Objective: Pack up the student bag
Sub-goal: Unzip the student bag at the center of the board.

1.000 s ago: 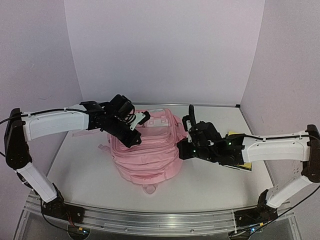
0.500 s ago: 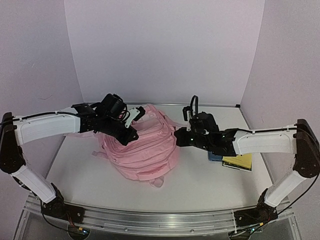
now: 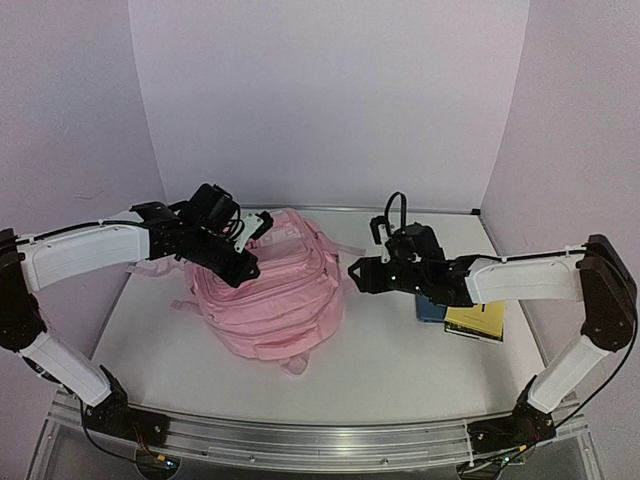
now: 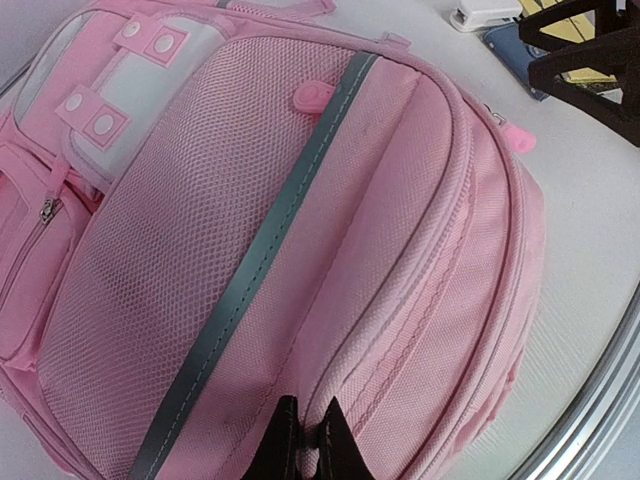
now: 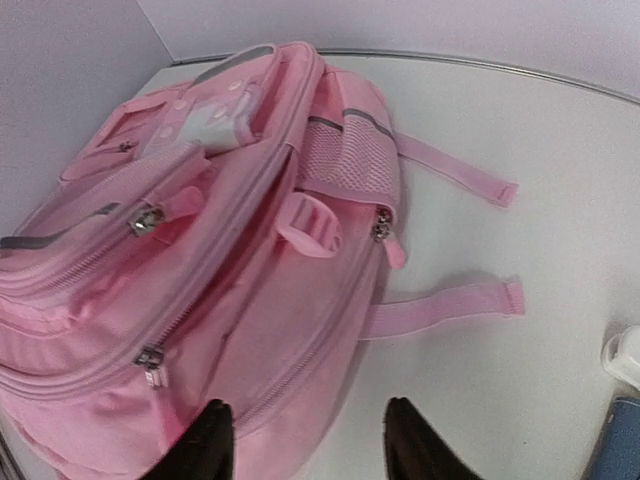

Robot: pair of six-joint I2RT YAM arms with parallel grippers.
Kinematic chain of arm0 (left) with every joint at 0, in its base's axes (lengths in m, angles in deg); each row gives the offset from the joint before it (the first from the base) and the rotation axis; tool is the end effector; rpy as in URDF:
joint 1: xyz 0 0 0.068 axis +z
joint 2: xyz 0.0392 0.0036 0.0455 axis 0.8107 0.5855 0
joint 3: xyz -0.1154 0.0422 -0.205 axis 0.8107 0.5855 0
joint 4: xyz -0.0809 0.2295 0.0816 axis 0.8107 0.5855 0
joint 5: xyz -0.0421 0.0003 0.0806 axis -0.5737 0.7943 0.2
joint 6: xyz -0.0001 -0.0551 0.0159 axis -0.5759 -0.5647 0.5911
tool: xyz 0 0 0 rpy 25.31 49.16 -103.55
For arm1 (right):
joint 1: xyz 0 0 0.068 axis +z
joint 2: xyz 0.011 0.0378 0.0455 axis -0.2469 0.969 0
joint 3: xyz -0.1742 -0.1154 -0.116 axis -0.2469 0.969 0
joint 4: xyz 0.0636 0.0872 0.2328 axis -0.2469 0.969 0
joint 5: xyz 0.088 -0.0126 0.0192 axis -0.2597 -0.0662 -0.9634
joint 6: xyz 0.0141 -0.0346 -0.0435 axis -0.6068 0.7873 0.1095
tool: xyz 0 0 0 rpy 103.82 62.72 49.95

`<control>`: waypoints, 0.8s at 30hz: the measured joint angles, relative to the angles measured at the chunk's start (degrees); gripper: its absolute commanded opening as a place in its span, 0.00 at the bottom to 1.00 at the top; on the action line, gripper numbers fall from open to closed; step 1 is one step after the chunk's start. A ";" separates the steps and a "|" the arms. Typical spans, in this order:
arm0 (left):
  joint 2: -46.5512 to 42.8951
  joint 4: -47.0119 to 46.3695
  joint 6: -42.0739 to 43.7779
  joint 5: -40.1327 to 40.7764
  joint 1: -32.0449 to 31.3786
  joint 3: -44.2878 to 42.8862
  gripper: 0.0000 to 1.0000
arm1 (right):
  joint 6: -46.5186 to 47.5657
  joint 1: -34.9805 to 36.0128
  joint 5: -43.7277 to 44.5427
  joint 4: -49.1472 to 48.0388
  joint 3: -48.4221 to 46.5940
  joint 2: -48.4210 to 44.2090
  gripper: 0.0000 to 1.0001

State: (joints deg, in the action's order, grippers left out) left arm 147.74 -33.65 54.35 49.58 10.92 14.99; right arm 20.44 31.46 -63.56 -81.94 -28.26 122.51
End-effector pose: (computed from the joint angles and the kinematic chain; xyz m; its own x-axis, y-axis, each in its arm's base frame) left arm 0.2288 -0.2186 0.2440 -0.5754 0.5170 -0.6337 0.7006 0.7114 -0.0558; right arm 0.2492 0.2535 0.1885 -0.5464 -0.0616 -0.8353 -0.5337 0.7943 0.2905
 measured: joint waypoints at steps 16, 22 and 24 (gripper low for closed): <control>-1.81 8.06 4.24 -3.80 1.33 -1.20 0.00 | 5.01 -0.35 -19.86 0.22 1.90 -0.34 0.71; -1.99 9.13 4.53 -4.71 1.46 -1.22 0.00 | 7.82 -0.36 -24.90 -0.47 -3.66 5.25 0.64; -1.99 9.16 4.57 -4.80 1.47 -1.22 0.00 | 8.48 -0.50 -26.36 -0.65 -5.37 7.29 0.61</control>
State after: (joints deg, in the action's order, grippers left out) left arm 145.75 -24.50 58.92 44.78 12.39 13.76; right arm 28.92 30.96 -89.92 -82.59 -33.63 129.80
